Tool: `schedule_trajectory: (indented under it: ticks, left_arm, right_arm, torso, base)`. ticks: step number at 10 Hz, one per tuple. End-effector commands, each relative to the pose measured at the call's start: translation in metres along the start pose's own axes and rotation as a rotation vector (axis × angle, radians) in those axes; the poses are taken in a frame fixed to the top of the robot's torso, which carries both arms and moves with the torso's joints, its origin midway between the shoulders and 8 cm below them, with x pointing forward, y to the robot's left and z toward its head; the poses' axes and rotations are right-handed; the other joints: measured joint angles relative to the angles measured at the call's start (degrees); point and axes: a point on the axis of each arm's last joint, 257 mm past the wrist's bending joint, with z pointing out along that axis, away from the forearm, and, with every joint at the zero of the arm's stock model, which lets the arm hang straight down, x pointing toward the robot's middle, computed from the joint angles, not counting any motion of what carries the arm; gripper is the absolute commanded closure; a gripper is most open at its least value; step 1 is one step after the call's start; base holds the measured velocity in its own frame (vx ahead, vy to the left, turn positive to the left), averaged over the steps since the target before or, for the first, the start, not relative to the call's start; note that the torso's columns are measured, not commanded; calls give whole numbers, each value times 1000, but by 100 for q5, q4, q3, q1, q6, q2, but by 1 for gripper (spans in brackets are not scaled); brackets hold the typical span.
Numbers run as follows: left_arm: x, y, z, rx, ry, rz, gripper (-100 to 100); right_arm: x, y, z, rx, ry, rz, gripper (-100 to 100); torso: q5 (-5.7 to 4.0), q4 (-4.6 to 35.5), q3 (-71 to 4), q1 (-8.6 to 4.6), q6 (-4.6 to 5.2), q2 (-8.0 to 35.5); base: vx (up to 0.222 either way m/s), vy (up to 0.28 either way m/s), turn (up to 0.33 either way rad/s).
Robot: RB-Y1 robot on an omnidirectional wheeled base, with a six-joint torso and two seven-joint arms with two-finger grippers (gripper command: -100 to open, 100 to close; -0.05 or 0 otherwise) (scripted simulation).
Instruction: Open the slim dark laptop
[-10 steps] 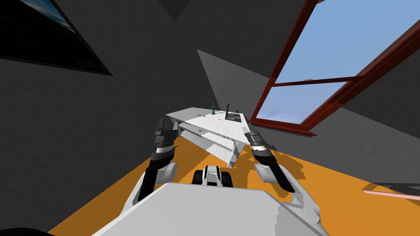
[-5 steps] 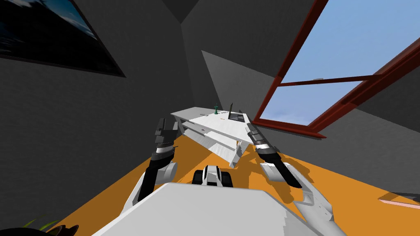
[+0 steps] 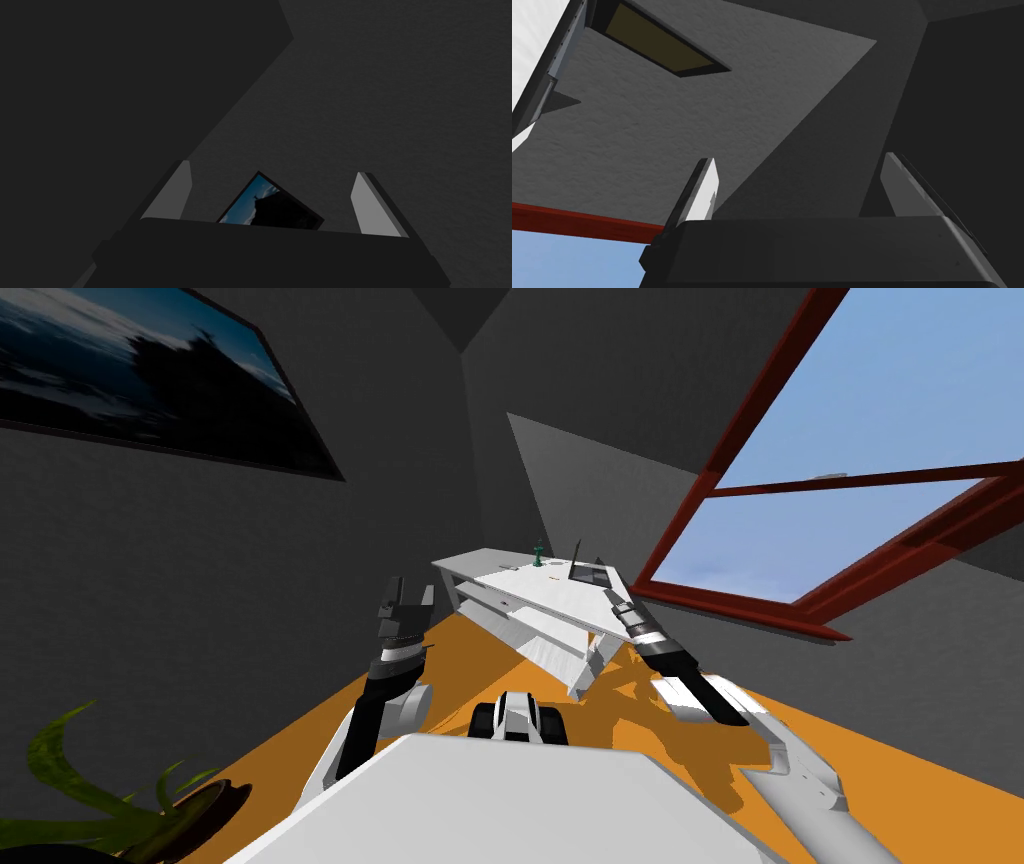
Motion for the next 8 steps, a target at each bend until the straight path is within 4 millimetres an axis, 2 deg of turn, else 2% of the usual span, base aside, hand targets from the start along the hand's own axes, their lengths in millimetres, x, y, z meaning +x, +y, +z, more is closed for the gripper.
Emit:
schedule_trajectory:
  ticks: [1, 3, 4, 5, 6, 7, 8]
  left_arm:
    - [0, 0, 0, 0, 0, 0, 0]
    - [0, 0, 0, 0, 0, 0, 0]
    - [0, 0, 0, 0, 0, 0, 0]
    - [0, 0, 0, 0, 0, 0, 0]
    - [0, 0, 0, 0, 0, 0, 0]
    - [0, 0, 0, 0, 0, 0, 0]
    - [0, 0, 0, 0, 0, 0, 0]
  right_arm:
    - [-12, -24, 1, 58, 26, -99, -100]
    - [-37, -63, 0, 162, 52, -247, -100]
    - [-40, -68, 0, 170, 64, -272, -100]
    - [-55, -92, -5, 235, 76, -349, -100]
    - [-56, -91, -3, 231, 83, -361, -100]
    - [-74, -114, -9, 296, 99, -444, -100]
    - [-75, -113, -7, 294, 102, -451, -100]
  torso:
    - [1, 0, 0, 9, -5, 0]
    - [5, -1, -2, 19, -6, -3]
    - [7, 0, 1, 29, -7, 1]
    - [3, 1, 2, 8, 1, 2]
    - [0, 1, 1, 2, -4, 2]
    - [0, 0, 1, 2, -3, 1]
    - [2, -1, -1, 13, -5, -2]
  base:
    - [-22, 63, 85]
    - [-16, 102, 222]
    - [-12, 79, 87]
    - [-6, 68, 148]
    - [-2, 56, 98]
    - [9, 72, 174]
    - [16, 60, 96]
